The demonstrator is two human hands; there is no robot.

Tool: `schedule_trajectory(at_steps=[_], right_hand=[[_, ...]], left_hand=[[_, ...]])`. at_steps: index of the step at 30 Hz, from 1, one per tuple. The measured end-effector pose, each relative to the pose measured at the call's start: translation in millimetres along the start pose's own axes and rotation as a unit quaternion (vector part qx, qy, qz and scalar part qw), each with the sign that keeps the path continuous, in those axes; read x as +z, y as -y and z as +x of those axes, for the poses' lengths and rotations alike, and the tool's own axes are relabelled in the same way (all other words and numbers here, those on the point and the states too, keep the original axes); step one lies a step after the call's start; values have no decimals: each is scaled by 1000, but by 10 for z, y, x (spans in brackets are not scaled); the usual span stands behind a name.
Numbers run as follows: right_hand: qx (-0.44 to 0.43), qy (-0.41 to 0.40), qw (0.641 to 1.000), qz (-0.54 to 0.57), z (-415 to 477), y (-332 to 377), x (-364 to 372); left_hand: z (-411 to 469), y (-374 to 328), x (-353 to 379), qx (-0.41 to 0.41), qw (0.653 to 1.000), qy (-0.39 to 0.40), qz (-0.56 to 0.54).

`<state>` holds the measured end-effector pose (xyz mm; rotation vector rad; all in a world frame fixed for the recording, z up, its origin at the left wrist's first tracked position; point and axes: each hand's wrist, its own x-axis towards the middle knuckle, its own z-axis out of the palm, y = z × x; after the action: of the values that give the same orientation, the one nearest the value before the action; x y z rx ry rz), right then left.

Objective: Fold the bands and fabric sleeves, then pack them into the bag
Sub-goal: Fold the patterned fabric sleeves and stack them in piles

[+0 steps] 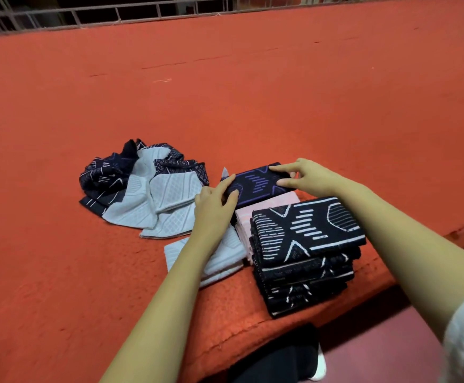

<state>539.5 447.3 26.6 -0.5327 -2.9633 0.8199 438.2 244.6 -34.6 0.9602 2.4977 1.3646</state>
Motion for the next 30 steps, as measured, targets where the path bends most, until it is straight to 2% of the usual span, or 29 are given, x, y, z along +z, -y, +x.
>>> schedule_trajectory(at_steps=[5,10,13,17,23,30], right_hand=[[13,13,999,-39,-25,59,-139],[4,0,997,-78,-81,334,-334],[-16,-9,995,-95,-50,630,-380],[-44,-11,994,-96,61,1068,-279],[-94,30,989,-106,398,1763,175],[-154,66,980,-103,884,2480,952]], left_hand=[[-10,-37,-49,-9,999,1,39],[22,-59,-253,31,999,-6,22],[78,-51,-477,62,991,-1,115],[90,54,-861,85,961,39,259],[109,441,-1562,25,926,27,376],[192,958,-2119,-85,919,-15,386]])
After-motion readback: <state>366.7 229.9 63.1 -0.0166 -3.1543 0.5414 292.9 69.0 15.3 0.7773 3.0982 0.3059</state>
